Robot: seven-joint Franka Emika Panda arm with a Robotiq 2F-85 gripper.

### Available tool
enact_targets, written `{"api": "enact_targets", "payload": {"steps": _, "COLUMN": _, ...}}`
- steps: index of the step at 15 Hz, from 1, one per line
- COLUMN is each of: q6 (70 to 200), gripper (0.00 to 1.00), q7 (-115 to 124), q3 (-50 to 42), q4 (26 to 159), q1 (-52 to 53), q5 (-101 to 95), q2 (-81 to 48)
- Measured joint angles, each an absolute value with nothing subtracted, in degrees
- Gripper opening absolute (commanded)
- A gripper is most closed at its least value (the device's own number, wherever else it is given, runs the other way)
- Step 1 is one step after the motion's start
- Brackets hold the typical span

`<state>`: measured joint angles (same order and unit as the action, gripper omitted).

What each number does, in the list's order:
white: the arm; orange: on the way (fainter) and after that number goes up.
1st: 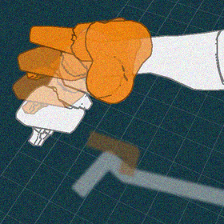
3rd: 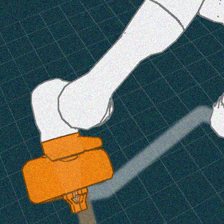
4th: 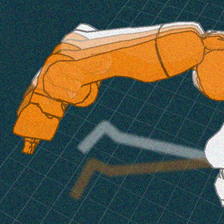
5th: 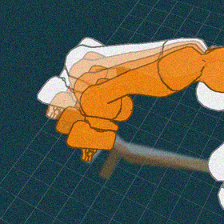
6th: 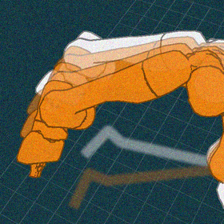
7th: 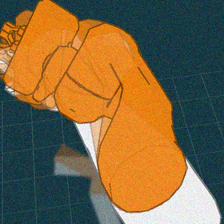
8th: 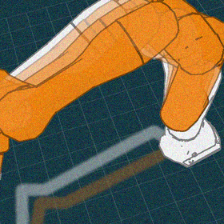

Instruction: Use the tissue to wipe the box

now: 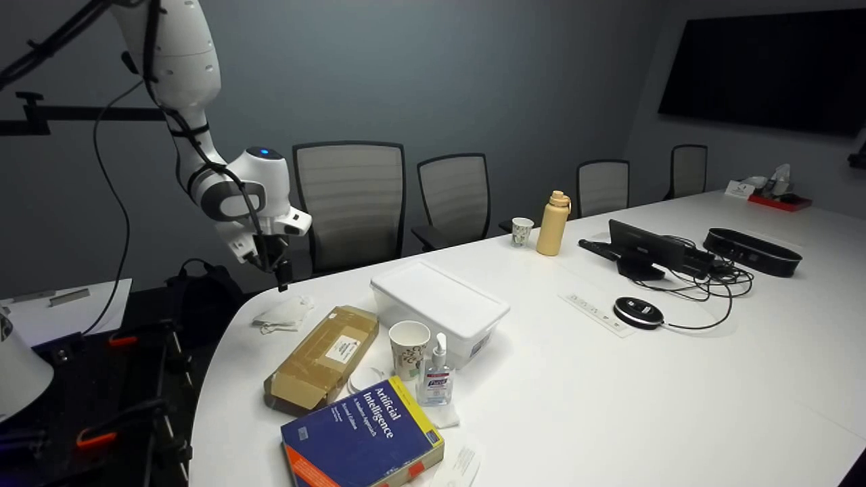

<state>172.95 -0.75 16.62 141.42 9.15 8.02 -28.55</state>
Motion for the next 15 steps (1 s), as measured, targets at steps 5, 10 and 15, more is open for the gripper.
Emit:
{"api": "enact_targets", "payload": {"steps": 5, "q6": 172.99, "gripper": 1.00, "q7": -0.75, "q3": 16.46, "q4": 139.83, "q1": 10.63, "q5": 4.27, "q2": -33.69}}
{"api": "enact_targets", "payload": {"steps": 10, "q6": 173.02, "gripper": 1.00, "q7": -0.73, "q3": 14.43, "q4": 136.83, "q1": 14.19, "q5": 1.62, "q2": -37.88}}
{"api": "enact_targets", "payload": {"steps": 15, "q6": 173.21, "gripper": 1.00, "q7": -0.72, "q3": 12.33, "q4": 132.62, "q1": 16.79, "q5": 0.27, "q2": -41.21}}
